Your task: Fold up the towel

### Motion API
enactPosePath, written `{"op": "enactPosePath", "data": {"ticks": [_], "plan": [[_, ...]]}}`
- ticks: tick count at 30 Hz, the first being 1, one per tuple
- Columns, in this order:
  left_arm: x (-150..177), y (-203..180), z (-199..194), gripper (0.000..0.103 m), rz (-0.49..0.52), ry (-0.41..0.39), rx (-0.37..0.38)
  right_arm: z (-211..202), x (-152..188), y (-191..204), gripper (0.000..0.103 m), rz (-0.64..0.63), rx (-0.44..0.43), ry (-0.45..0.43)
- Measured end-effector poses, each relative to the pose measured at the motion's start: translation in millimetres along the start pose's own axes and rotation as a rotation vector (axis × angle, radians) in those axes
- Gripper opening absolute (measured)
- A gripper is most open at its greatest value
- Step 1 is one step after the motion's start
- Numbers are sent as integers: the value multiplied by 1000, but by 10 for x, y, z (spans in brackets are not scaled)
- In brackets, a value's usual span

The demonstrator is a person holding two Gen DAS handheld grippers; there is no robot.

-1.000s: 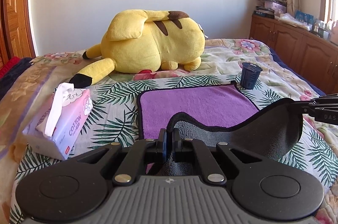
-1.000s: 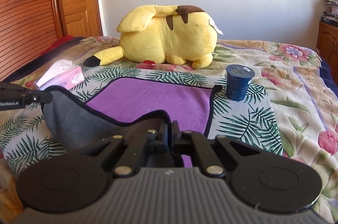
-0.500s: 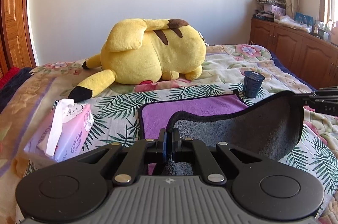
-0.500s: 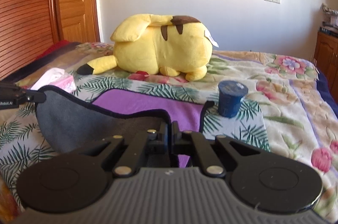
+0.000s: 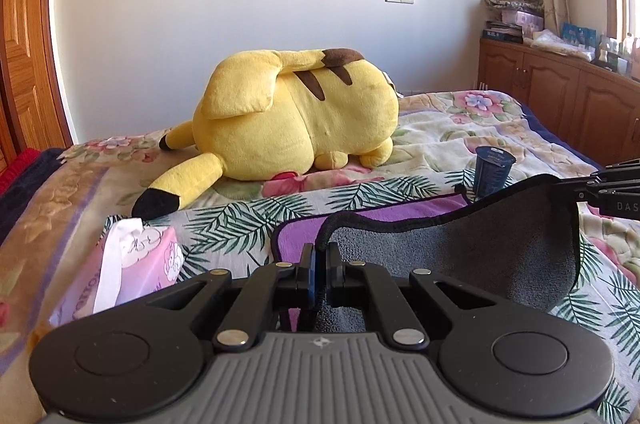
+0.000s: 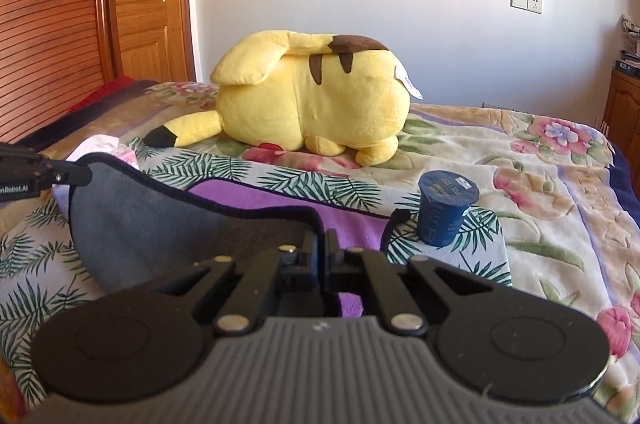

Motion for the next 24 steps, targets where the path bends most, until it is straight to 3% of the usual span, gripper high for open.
{"op": "enactPosePath", "data": {"ticks": [13,24], "plan": [[-279,31,182,0,30,-39,-24,155,-247,-20,3,-97,33,-24],[-474,145,465,0,-2,-47,-61,436,-447,-136,3,-131,74,-47]]}}
Point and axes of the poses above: each gripper's, at about its wrist camera, not at the fingertips, and z roughly the way its jaws point, y to its left, x to its underside, the point moved 2 cm from there along z, roughly the way its jaws point, and after that the axes turned 3 degrees about z, right-handed, at the moved point
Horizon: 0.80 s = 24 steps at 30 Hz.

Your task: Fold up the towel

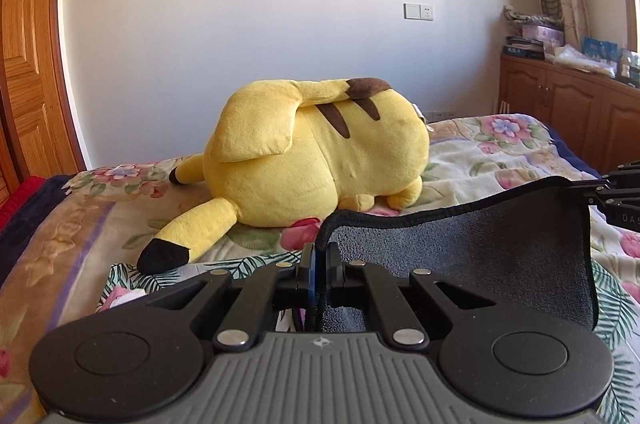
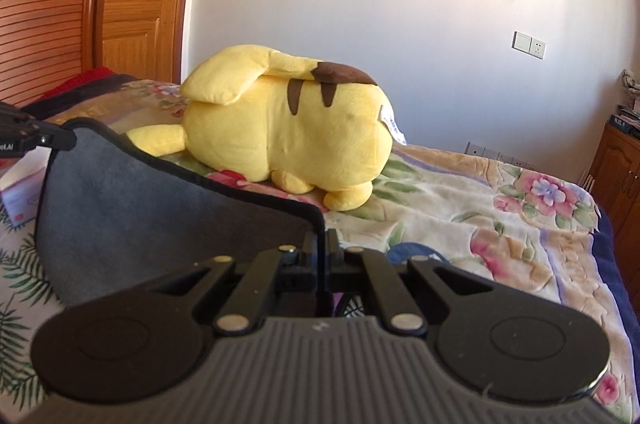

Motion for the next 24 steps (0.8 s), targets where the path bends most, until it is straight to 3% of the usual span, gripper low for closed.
{"op": "enactPosePath", "data": {"ticks": [10,24], "plan": [[-3,-38,318,0,28,-19,-12,229,10,-70,3,-35,25,-7],[316,-32,972,0,21,82,-15,769,338,-122,3,-30,32,61]]}}
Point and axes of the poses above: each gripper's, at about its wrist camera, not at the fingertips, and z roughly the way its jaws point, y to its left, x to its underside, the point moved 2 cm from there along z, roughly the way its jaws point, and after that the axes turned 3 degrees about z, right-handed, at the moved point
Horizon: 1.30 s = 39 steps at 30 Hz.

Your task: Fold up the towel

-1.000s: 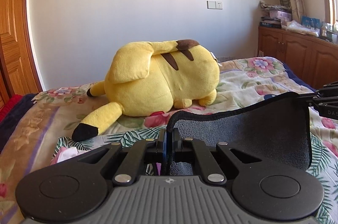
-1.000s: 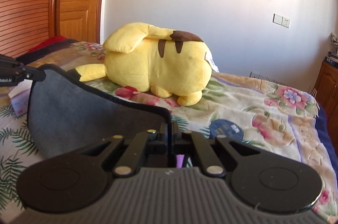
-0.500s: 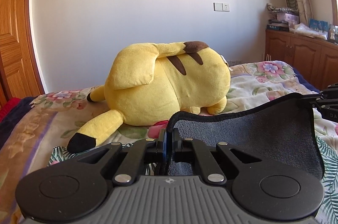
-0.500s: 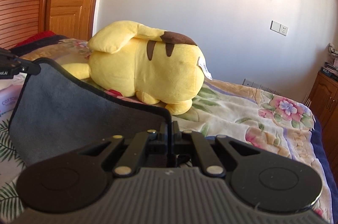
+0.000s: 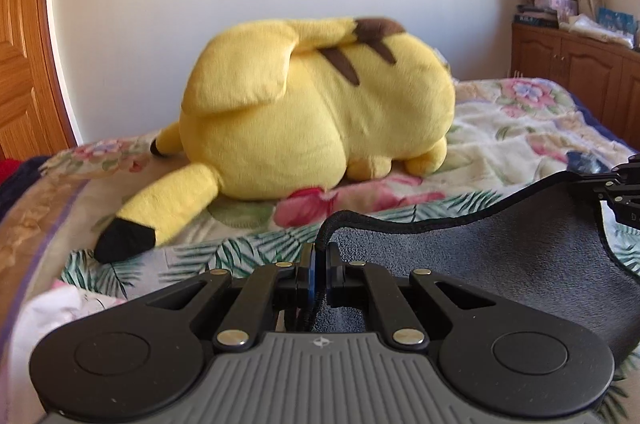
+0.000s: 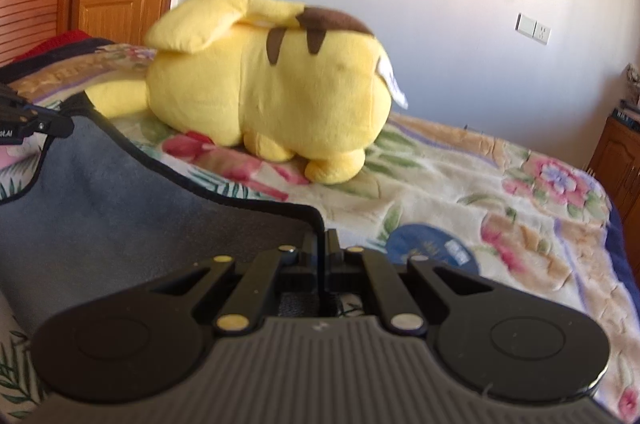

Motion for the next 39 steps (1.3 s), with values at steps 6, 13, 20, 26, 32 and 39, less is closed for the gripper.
{"op": "enactPosePath", "data": {"ticks": [6,13,20,26,32,39], "plan": [[102,7,176,0,3,49,-19,156,118,34,4,4,-5,27],[64,-2,61,8,2,42,-28,19,95,24,37,-1,-13,14],[110,-113,-254,22,-2,60,20,-282,23,10,42,39,-28,11],[134,-215,-580,23,8,75,45,-610,22,38,42,87,-44,22],[83,-265,-911,27,8,70,55,-931,35,62,42,119,-49,21],[63,-298,-1236,31,0,67,59,-1237,61,93,42,144,-51,22]]}}
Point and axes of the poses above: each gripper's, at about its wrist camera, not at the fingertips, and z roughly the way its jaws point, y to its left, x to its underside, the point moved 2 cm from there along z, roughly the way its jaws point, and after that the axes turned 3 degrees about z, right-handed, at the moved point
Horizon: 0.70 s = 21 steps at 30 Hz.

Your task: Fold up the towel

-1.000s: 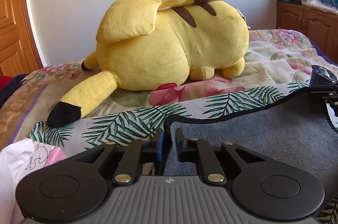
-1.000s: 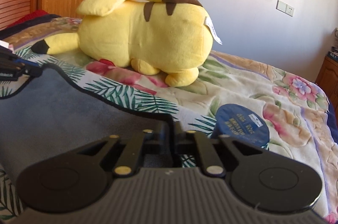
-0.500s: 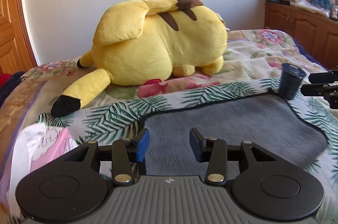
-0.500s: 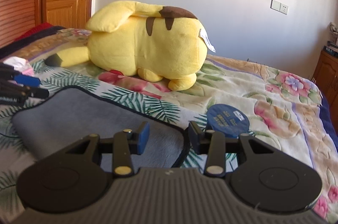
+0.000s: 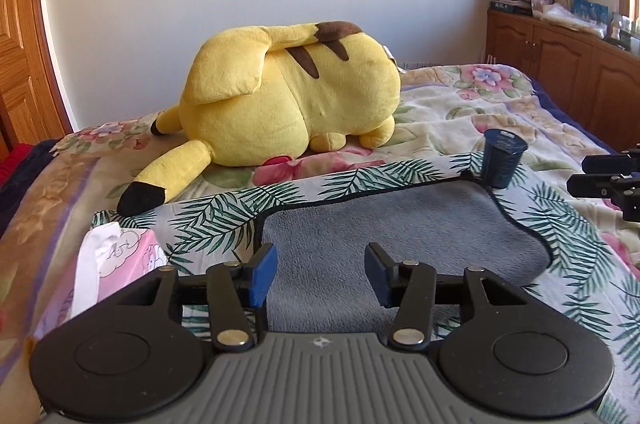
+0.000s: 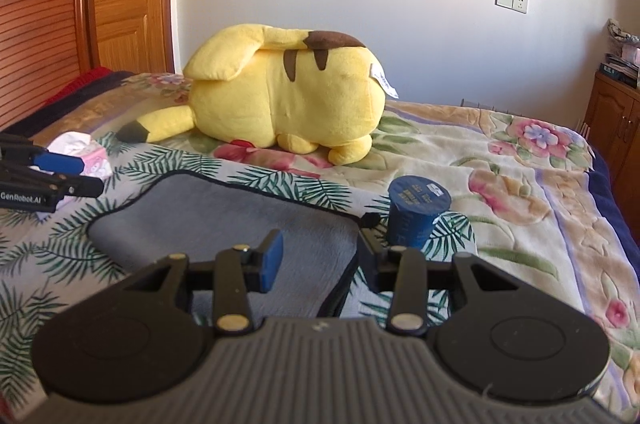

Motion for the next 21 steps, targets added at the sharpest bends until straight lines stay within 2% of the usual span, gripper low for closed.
{"op": "enactPosePath", "data": {"ticks": [9,21], "plan": [[35,-92,-407,42,-3,-3,12,-411,-22,55,42,23,3,-18],[127,-238,-995,50,18,-5,31,-881,18,204,46,49,4,-25]]}}
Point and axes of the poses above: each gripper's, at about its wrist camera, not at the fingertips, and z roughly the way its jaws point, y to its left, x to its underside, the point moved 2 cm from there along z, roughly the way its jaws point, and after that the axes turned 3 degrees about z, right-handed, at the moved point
